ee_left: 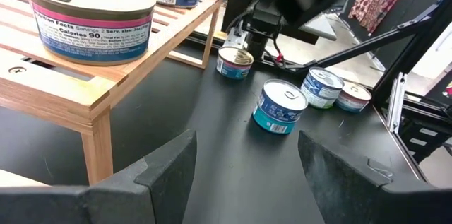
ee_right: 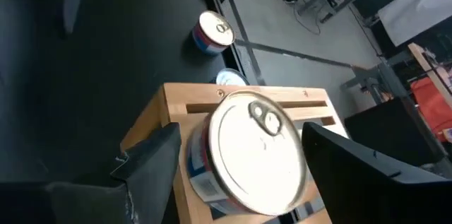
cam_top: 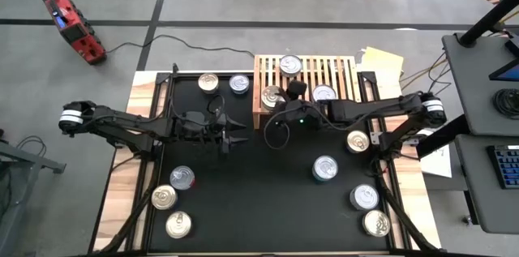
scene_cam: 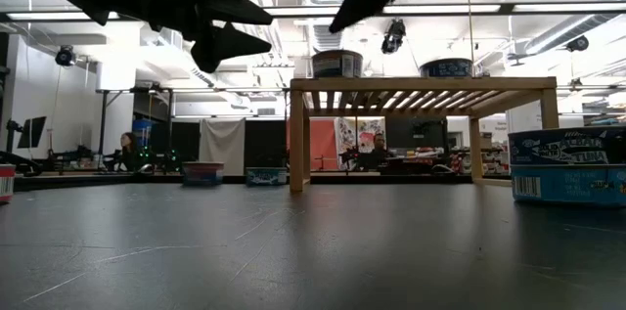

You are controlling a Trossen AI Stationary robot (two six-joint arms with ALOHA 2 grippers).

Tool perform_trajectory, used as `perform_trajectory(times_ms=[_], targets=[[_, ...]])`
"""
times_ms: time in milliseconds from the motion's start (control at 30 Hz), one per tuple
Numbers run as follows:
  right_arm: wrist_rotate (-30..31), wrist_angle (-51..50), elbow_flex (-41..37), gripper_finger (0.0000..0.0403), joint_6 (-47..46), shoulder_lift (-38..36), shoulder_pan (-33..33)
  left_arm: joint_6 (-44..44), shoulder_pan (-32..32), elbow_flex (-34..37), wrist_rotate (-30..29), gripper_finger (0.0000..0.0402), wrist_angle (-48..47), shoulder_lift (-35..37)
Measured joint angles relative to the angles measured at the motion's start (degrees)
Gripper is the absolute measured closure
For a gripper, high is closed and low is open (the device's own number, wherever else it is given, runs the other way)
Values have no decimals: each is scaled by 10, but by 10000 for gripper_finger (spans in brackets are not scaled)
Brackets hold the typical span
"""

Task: Stack canned seafood by type on shelf
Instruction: Put the blue-pink tuna can on the shelf

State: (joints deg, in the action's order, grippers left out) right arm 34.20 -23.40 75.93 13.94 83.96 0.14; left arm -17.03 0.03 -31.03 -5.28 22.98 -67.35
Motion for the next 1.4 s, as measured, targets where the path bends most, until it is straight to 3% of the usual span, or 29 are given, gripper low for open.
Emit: perform_trajectory(times_ms=[200, 333, 567, 800, 1400], targets=[[-9, -66, 27, 151, -41, -24, 0, 0, 0, 0, 0, 169, 0, 0], [-57, -101, 27, 186, -75, -44, 0, 0, 0, 0, 0, 169, -3, 0], [-143, -167, 26, 279, -119, -57, 0, 2, 0, 0, 0, 169, -4, 0], [-161, -180, 15, 383, -115, -52, 0, 2, 0, 0, -1, 169, -5, 0], [-162, -145, -1, 390, -91, -17, -61, 0, 0, 0, -1, 169, -5, 0]])
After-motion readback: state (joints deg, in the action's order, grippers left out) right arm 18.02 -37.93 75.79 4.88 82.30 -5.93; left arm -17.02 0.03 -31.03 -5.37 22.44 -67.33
